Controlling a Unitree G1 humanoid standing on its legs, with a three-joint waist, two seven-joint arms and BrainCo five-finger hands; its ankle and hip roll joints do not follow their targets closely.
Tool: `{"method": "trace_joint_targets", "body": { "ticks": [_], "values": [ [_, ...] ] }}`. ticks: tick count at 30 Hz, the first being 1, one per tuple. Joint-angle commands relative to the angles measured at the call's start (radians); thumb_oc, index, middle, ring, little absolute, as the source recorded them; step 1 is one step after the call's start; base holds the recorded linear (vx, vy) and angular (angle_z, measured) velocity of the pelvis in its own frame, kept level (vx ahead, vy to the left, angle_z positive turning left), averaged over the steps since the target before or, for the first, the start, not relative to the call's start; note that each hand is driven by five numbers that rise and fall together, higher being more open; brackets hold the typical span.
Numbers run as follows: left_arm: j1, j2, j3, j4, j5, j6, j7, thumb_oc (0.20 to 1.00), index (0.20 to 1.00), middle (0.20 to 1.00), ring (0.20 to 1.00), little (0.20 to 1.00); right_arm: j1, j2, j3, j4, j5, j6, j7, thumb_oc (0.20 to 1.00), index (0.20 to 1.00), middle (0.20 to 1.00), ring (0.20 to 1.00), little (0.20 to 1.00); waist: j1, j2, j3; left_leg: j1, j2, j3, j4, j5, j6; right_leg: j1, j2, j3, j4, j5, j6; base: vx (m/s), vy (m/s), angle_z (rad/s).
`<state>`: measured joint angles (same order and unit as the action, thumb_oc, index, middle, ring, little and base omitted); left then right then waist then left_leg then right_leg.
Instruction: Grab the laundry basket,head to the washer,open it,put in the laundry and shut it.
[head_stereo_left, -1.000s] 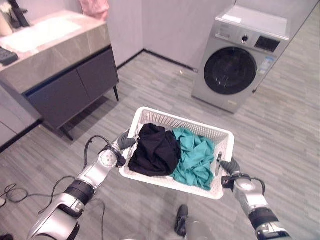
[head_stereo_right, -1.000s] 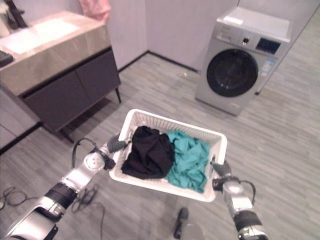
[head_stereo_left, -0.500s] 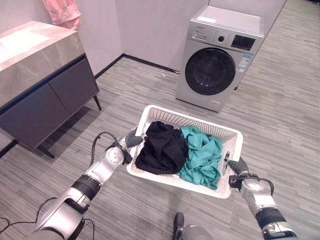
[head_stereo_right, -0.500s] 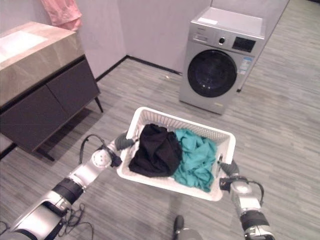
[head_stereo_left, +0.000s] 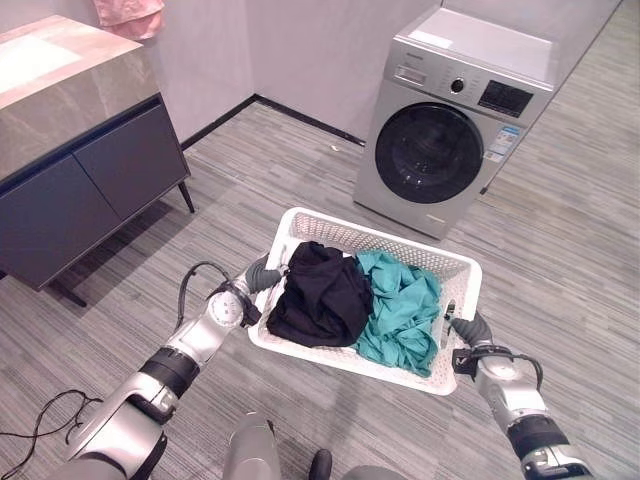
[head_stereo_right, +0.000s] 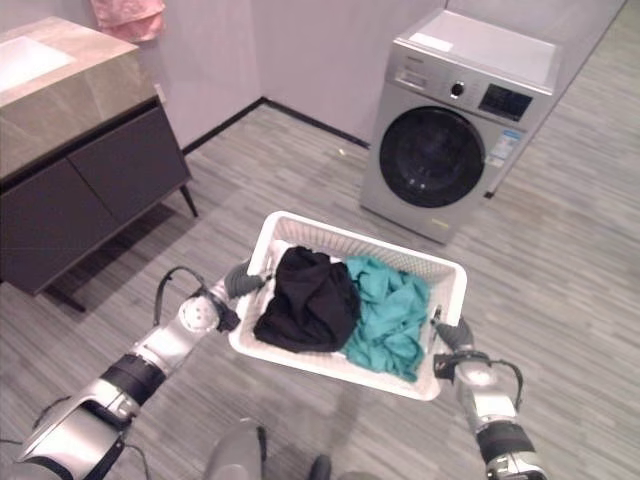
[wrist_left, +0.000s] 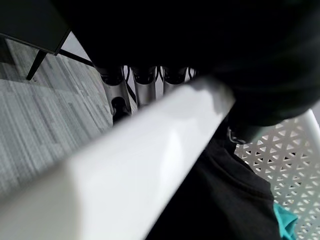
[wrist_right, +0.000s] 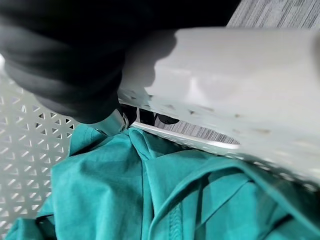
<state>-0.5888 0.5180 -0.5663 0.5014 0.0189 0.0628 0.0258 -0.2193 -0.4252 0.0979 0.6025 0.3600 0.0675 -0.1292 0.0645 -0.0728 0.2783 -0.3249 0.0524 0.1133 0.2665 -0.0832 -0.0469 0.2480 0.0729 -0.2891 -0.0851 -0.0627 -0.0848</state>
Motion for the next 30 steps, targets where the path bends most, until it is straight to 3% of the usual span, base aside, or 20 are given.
{"method": "trace_joint_targets", "body": {
  "ticks": [1,5,7,8,9,10,11,12,13,15,17,18,19,20,21,24,25,30],
  "values": [
    [-0.138,0.053,0.04,0.026,-0.011,-0.068,0.058,0.2,0.2,0.2,0.2,0.2,0.032,-0.128,-0.074,-0.031,0.04,-0.078,0.004,0.2,0.2,0.2,0.2,0.2,0.051,0.025,-0.082,0.01,0.0,0.019,-0.046,0.118,0.021,-0.01,-0.043,0.029,0.049,-0.092,0.081,0.17,0.02,-0.04],
    [-0.142,0.068,0.029,0.033,-0.01,-0.069,0.05,0.2,0.2,0.2,0.2,0.2,-0.002,-0.116,-0.055,0.017,0.042,-0.076,0.004,0.2,0.2,0.2,0.2,0.2,0.075,0.018,-0.127,0.07,-0.017,0.01,-0.07,0.119,0.049,0.023,-0.032,0.06,0.062,-0.138,0.089,0.36,0.067,-0.16],
    [-0.131,0.083,0.026,0.036,-0.013,-0.07,0.053,0.2,0.2,0.2,0.2,0.2,-0.012,-0.109,-0.041,0.04,0.046,-0.082,0.012,0.2,0.2,0.2,0.2,0.2,0.093,0.002,-0.146,0.095,-0.05,-0.037,-0.044,0.091,0.071,0.019,-0.043,0.08,0.159,-0.151,0.098,0.46,0.108,-0.25],
    [-0.117,0.104,0.03,0.044,-0.014,-0.07,0.057,0.2,0.2,0.2,0.2,0.2,-0.02,-0.096,-0.033,0.058,0.044,-0.082,0.025,0.2,0.2,0.2,0.2,0.2,0.105,-0.011,-0.159,0.165,-0.07,-0.021,-0.044,0.038,0.108,-0.009,-0.068,0.073,0.347,-0.12,0.151,0.46,0.142,-0.33],
    [-0.117,0.104,0.031,0.044,-0.014,-0.07,0.057,0.2,0.2,0.2,0.2,0.2,-0.021,-0.096,-0.032,0.059,0.044,-0.082,0.025,0.2,0.2,0.2,0.2,0.2,0.106,-0.01,-0.16,0.164,-0.069,-0.02,-0.047,0.042,0.108,-0.013,-0.068,0.074,0.351,-0.12,0.151,0.55,0.258,-0.33],
    [-0.112,0.109,0.036,0.052,-0.005,-0.067,0.064,0.2,0.2,0.2,0.2,0.2,-0.048,-0.09,-0.031,0.074,0.031,-0.073,0.033,0.2,0.2,0.2,0.2,0.2,0.1,0.003,-0.146,0.241,-0.064,0.017,-0.043,-0.005,0.142,-0.091,-0.142,0.038,0.606,-0.019,0.227,0.29,0.22,-0.24],
    [-0.107,0.109,0.04,0.047,-0.005,-0.066,0.067,0.2,0.2,0.2,0.2,0.2,-0.057,-0.089,-0.028,0.076,0.016,-0.065,0.038,0.2,0.2,0.2,0.2,0.2,0.088,0.016,-0.135,0.269,-0.066,0.022,-0.045,-0.021,0.161,-0.129,-0.174,0.028,0.737,0.023,0.246,0.28,0.218,-0.27],
    [-0.107,0.109,0.041,0.047,-0.005,-0.066,0.067,0.2,0.2,0.2,0.2,0.2,-0.058,-0.09,-0.028,0.076,0.016,-0.065,0.038,0.2,0.2,0.2,0.2,0.2,0.088,0.017,-0.136,0.267,-0.066,0.022,-0.048,-0.017,0.161,-0.134,-0.174,0.029,0.739,0.024,0.245,0.19,0.21,-0.1],
    [-0.084,0.112,0.053,0.041,-0.012,-0.064,0.068,0.2,0.2,0.2,0.2,0.2,-0.069,-0.082,-0.029,0.084,0.009,-0.06,0.048,0.2,0.2,0.2,0.2,0.2,0.068,0.054,-0.128,0.328,-0.063,0.03,-0.068,-0.037,0.186,-0.203,-0.215,0.002,0.9,0.046,0.249,0.2,0.183,0.02],
    [-0.076,0.111,0.061,0.036,-0.016,-0.063,0.068,0.2,0.2,0.2,0.2,0.2,-0.07,-0.081,-0.03,0.086,0.005,-0.057,0.049,0.2,0.2,0.2,0.2,0.2,0.063,0.062,-0.123,0.358,-0.07,0.027,-0.089,-0.04,0.195,-0.238,-0.24,-0.001,0.934,0.034,0.238,0.21,0.125,-0.11],
    [-0.049,0.109,0.08,0.016,-0.014,-0.061,0.065,0.2,0.2,0.2,0.2,0.2,-0.063,-0.084,-0.049,0.08,0.027,-0.063,0.048,0.2,0.2,0.2,0.2,0.2,0.049,0.07,-0.115,0.398,-0.093,-0.011,-0.119,-0.045,0.194,-0.291,-0.234,0.026,0.774,-0.024,0.21,0.19,0.005,0.0],
    [-0.049,0.109,0.08,0.015,-0.013,-0.061,0.065,0.2,0.2,0.2,0.2,0.2,-0.063,-0.084,-0.049,0.08,0.027,-0.063,0.048,0.2,0.2,0.2,0.2,0.2,0.048,0.073,-0.116,0.396,-0.089,-0.012,-0.122,-0.041,0.193,-0.29,-0.23,0.023,0.767,-0.019,0.207,0.15,-0.067,0.33],
    [-0.045,0.111,0.086,0.024,-0.012,-0.064,0.058,0.2,0.2,0.2,0.2,0.2,-0.055,-0.093,-0.056,0.065,0.03,-0.071,0.054,0.2,0.2,0.2,0.2,0.2,0.036,0.077,-0.118,0.409,-0.091,-0.035,-0.142,-0.045,0.177,-0.288,-0.223,0.054,0.598,-0.063,0.195,0.14,-0.108,0.31],
    [-0.05,0.111,0.086,0.032,-0.011,-0.064,0.06,0.2,0.2,0.2,0.2,0.2,-0.054,-0.098,-0.056,0.062,0.033,-0.078,0.053,0.2,0.2,0.2,0.2,0.2,0.029,0.076,-0.12,0.409,-0.091,-0.051,-0.148,-0.045,0.169,-0.287,-0.21,0.095,0.49,-0.067,0.192,0.19,-0.136,0.45],
    [-0.051,0.108,0.086,0.038,-0.008,-0.067,0.061,0.2,0.2,0.2,0.2,0.2,-0.05,-0.102,-0.063,0.056,0.04,-0.084,0.051,0.2,0.2,0.2,0.2,0.2,0.018,0.082,-0.121,0.414,-0.087,-0.068,-0.158,-0.046,0.163,-0.297,-0.209,0.144,0.42,-0.042,0.198,0.08,-0.086,0.46],
    [-0.056,0.099,0.085,0.051,-0.002,-0.068,0.069,0.2,0.2,0.2,0.2,0.2,-0.044,-0.103,-0.073,0.043,0.047,-0.091,0.051,0.2,0.2,0.2,0.2,0.2,0.007,0.087,-0.128,0.423,-0.084,-0.077,-0.18,-0.046,0.154,-0.297,-0.225,0.189,0.3,0.014,0.21,0.12,-0.087,0.56],
    [-0.057,0.091,0.083,0.068,0.008,-0.069,0.075,0.2,0.2,0.2,0.2,0.2,-0.044,-0.101,-0.073,0.046,0.051,-0.095,0.053,0.2,0.2,0.2,0.2,0.2,0.002,0.09,-0.134,0.438,-0.079,-0.085,-0.197,-0.053,0.146,-0.307,-0.257,0.197,0.218,0.071,0.227,0.15,-0.122,0.29],
    [-0.045,0.1,0.09,0.083,0.027,-0.074,0.08,0.2,0.2,0.2,0.2,0.2,-0.045,-0.097,-0.071,0.059,0.056,-0.09,0.065,0.2,0.2,0.2,0.2,0.2,0.009,0.087,-0.138,0.487,-0.047,-0.074,-0.216,-0.076,0.119,-0.305,-0.29,0.126,0.103,0.142,0.251,0.19,-0.2,0.11]
  ]
}}
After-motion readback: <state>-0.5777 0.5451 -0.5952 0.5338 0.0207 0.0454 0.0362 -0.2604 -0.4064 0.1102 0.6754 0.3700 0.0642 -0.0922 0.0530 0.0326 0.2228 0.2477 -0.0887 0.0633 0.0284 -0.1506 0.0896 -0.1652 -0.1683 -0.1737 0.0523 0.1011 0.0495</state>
